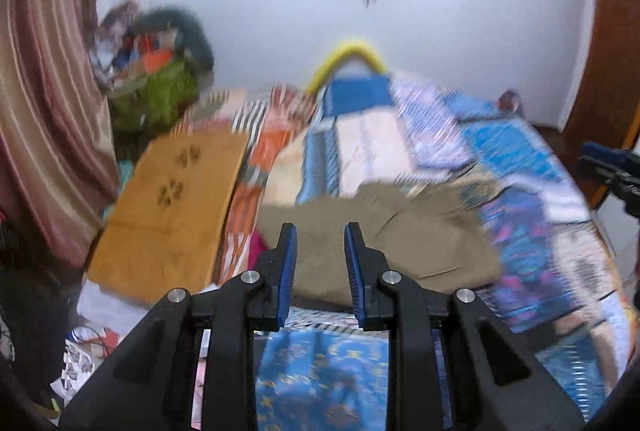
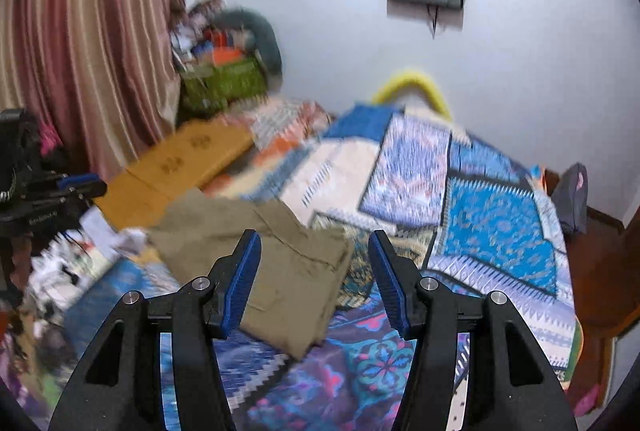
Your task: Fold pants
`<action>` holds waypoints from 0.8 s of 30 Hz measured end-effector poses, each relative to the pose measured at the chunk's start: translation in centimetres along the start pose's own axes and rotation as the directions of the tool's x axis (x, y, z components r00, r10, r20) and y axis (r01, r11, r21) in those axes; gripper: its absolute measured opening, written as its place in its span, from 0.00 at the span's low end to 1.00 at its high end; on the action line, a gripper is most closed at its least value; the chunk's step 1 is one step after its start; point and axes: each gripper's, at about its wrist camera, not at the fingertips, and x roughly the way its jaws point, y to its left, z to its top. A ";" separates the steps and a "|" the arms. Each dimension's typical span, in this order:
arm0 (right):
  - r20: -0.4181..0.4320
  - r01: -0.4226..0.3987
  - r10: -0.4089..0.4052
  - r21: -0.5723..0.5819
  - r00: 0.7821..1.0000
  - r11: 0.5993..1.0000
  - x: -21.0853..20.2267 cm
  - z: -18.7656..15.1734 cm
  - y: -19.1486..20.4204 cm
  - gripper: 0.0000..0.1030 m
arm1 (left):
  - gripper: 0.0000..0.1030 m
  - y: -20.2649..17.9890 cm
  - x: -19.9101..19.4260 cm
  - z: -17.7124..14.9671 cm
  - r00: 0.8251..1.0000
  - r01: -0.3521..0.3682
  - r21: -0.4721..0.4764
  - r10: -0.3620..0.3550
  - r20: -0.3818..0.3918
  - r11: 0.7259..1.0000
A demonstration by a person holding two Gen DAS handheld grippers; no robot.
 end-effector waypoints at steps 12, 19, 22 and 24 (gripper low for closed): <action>0.320 -0.105 0.108 -0.026 0.941 0.994 -16.0 -1.0 6.8 0.55 | 0.24 -6.8 -19.6 -1.9 0.943 0.059 0.039 -0.068 0.324 0.998; 0.408 -0.100 0.115 -0.056 0.906 0.993 -19.8 -4.0 9.6 0.55 | 0.36 -8.1 -25.1 -5.5 0.912 0.056 0.017 -0.059 0.407 0.998; 0.421 -0.104 0.115 -0.050 0.900 0.993 -20.3 -4.9 10.1 0.65 | 0.59 -8.2 -26.3 -6.8 0.903 0.061 -0.004 -0.053 0.427 0.998; 0.421 -0.111 0.119 -0.044 0.899 0.993 -20.3 -5.3 10.3 0.67 | 0.63 -8.1 -26.9 -7.6 0.897 0.063 -0.010 -0.052 0.438 0.998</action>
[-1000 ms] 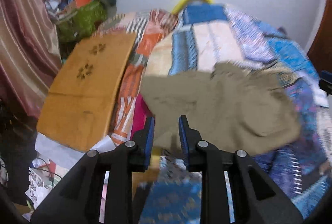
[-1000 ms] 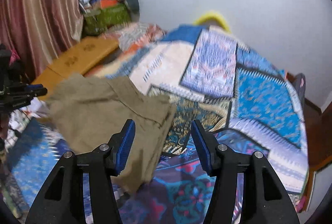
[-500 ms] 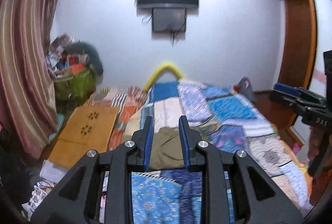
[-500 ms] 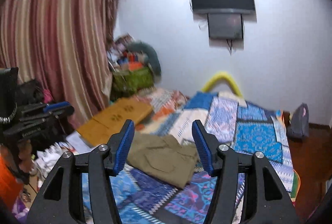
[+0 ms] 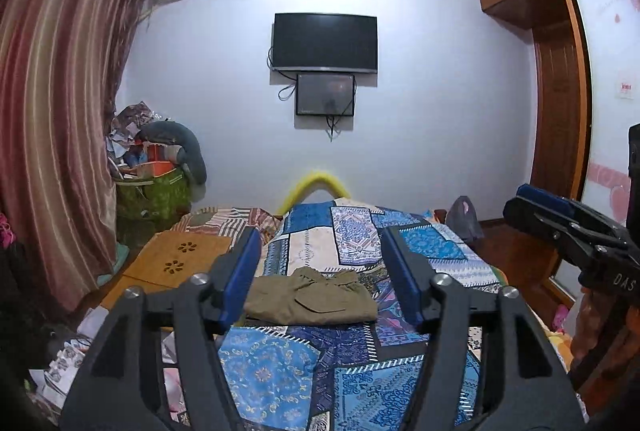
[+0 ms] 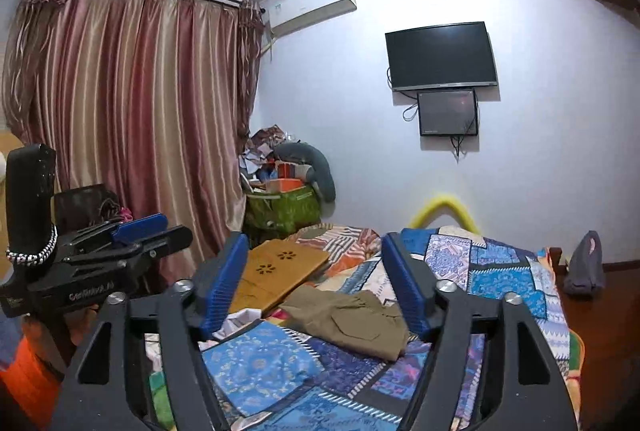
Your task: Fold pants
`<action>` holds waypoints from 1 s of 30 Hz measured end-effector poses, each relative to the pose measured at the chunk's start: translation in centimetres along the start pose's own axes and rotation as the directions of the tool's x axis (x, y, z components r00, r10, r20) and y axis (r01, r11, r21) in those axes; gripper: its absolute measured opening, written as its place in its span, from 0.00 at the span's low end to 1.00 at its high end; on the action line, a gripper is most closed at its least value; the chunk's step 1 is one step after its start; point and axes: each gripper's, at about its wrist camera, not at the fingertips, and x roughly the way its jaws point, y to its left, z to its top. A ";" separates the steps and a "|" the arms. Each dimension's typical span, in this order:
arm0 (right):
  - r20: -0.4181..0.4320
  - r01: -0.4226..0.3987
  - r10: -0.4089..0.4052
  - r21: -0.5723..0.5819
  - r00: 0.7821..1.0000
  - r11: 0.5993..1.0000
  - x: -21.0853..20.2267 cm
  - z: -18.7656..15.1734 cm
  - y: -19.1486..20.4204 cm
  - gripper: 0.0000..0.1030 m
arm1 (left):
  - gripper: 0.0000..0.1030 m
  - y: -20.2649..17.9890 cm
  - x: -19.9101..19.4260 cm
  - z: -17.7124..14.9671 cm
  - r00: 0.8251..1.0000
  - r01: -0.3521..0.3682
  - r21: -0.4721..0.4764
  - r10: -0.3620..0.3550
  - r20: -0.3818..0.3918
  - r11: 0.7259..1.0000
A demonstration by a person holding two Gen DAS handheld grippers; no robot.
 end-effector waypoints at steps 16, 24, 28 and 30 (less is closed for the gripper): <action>0.037 0.072 -0.072 -0.004 0.997 0.997 -1.8 -1.5 1.0 0.99 | 1.00 -0.5 -2.1 -2.0 0.999 -0.041 0.018 0.041 0.020 0.999; 0.035 0.089 -0.089 -0.001 0.995 0.996 -2.0 -1.6 0.9 1.00 | 1.00 -0.6 -1.5 -2.5 0.999 -0.041 0.014 0.041 0.007 0.999; 0.027 0.088 -0.088 -0.002 0.996 0.996 -1.9 -1.7 1.0 1.00 | 1.00 -0.6 -1.3 -2.6 0.999 -0.039 0.015 0.039 0.003 0.999; 0.021 0.088 -0.088 -0.001 0.996 0.996 -1.8 -1.7 1.0 1.00 | 1.00 -0.6 -1.2 -2.6 0.999 -0.041 0.018 0.041 0.003 0.999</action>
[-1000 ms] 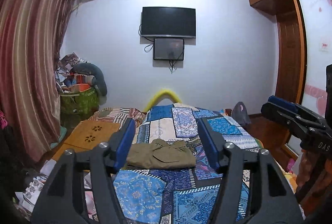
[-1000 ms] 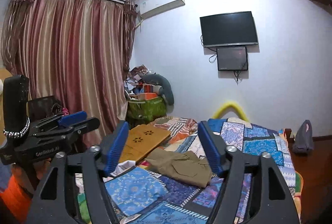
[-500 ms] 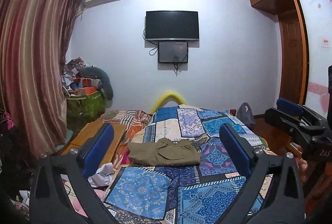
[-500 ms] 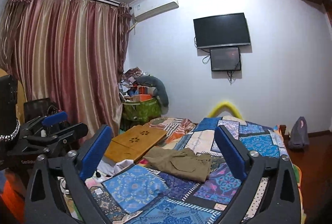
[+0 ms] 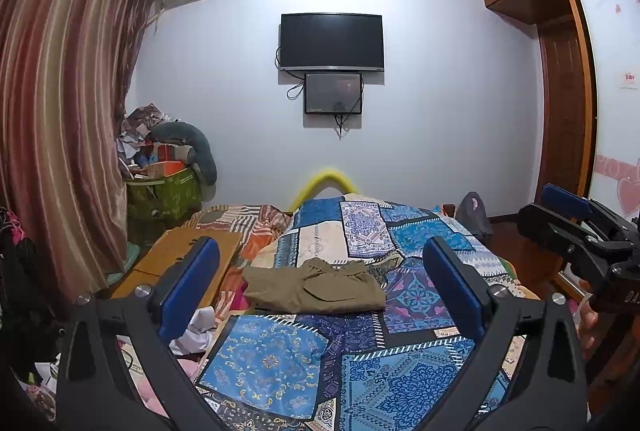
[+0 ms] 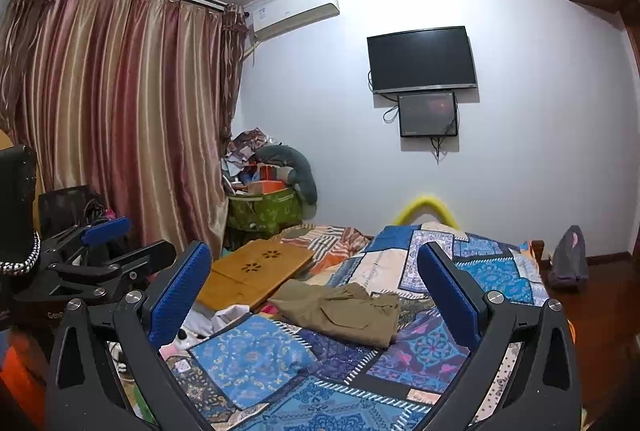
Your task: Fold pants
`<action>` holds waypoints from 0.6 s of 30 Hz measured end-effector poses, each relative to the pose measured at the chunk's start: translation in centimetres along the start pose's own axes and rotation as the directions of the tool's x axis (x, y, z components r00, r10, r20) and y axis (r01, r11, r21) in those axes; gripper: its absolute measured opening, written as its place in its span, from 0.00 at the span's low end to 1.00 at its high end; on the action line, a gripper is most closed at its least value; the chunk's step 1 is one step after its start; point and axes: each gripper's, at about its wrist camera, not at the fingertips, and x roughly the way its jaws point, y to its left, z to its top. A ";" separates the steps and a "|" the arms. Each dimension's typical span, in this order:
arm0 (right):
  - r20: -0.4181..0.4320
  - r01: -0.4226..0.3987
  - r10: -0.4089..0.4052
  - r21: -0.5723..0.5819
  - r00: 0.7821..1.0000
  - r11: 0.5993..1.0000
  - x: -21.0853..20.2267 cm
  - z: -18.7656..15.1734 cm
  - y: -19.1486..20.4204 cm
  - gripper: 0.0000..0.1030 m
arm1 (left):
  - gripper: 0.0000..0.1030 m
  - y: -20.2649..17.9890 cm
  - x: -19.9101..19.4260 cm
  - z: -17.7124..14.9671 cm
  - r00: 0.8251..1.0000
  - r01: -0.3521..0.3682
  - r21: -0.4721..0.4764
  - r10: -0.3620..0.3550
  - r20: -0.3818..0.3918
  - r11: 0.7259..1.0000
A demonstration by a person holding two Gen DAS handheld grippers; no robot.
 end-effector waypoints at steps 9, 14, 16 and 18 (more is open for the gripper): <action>-0.018 0.004 -0.004 -0.002 1.000 1.000 0.1 -0.2 0.2 1.00 | 1.00 0.4 0.6 -0.4 1.000 0.005 -0.018 -0.005 -0.021 1.000; -0.026 0.005 -0.005 -0.001 1.000 1.000 0.0 -0.1 0.2 1.00 | 1.00 0.6 0.7 -0.5 1.000 0.002 -0.022 -0.003 -0.027 1.000; -0.027 0.007 -0.007 -0.001 1.000 1.000 0.0 -0.2 0.1 1.00 | 1.00 0.6 0.8 -0.5 1.000 0.008 -0.025 -0.008 -0.030 1.000; -0.029 0.009 -0.009 -0.001 1.000 1.000 -0.1 -0.2 0.1 1.00 | 1.00 0.6 0.8 -0.5 0.999 0.008 -0.025 -0.009 -0.031 1.000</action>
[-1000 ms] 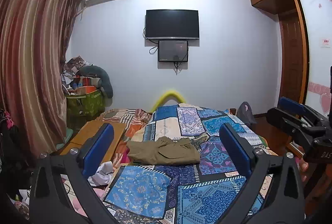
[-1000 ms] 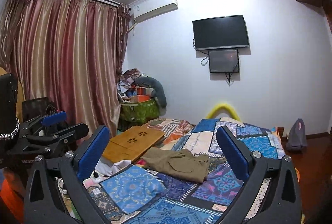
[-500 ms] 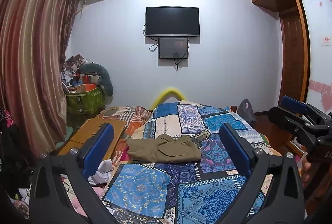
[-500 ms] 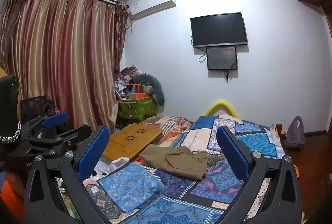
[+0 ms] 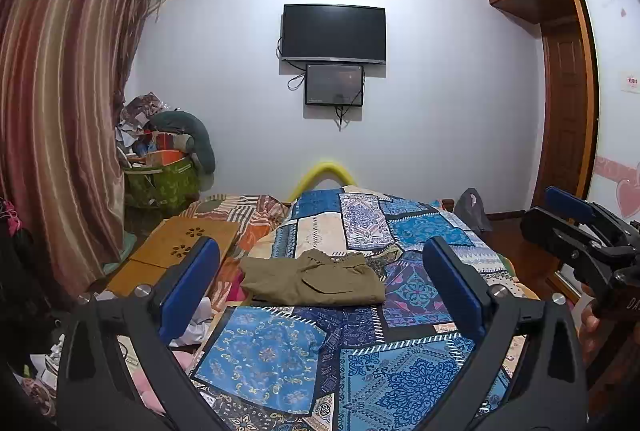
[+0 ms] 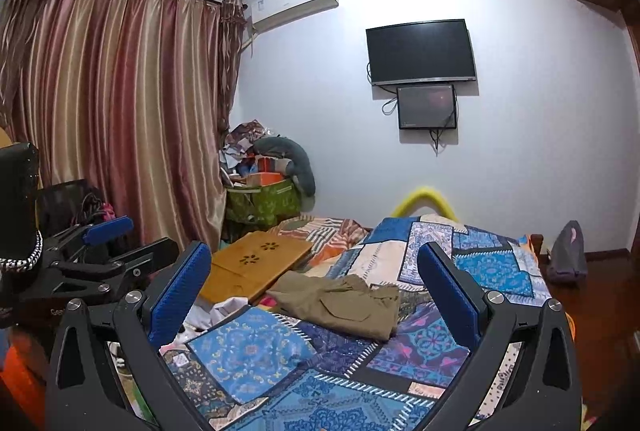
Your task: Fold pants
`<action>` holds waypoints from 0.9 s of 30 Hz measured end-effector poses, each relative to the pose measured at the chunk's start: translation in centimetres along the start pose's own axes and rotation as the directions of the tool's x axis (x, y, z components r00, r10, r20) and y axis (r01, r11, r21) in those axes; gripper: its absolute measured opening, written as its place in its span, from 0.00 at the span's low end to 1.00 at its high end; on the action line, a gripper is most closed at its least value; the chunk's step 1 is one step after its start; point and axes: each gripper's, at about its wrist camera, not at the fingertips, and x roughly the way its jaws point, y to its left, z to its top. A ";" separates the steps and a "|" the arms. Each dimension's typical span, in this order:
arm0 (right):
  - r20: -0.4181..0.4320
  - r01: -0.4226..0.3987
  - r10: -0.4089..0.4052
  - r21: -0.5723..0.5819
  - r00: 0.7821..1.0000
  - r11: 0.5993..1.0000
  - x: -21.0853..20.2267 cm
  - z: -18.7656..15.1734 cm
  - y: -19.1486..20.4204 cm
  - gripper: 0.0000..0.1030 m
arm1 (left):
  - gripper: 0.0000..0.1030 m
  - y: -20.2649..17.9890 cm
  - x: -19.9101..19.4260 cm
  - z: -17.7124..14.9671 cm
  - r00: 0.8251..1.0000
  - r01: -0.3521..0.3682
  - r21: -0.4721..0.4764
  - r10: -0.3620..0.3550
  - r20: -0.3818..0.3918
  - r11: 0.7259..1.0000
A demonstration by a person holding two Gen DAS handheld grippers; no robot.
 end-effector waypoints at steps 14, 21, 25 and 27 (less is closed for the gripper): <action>-0.010 0.010 -0.010 0.009 1.000 1.000 -0.2 0.0 -0.4 1.00 | 1.00 -0.6 -0.3 0.1 1.000 0.018 0.011 -0.018 0.005 1.000; -0.011 0.019 -0.019 0.015 1.000 1.000 -0.1 0.1 -0.5 1.00 | 1.00 -0.9 0.1 0.1 0.998 0.053 0.010 -0.053 -0.017 0.999; -0.011 0.023 -0.023 0.019 1.000 1.000 -0.1 0.0 -0.6 1.00 | 1.00 -1.0 0.3 0.0 0.998 0.059 0.013 -0.059 -0.024 0.998; -0.012 0.026 -0.026 0.021 1.000 0.999 -0.1 0.1 -0.7 1.00 | 1.00 -1.0 0.2 -0.1 0.998 0.062 0.013 -0.061 -0.024 0.998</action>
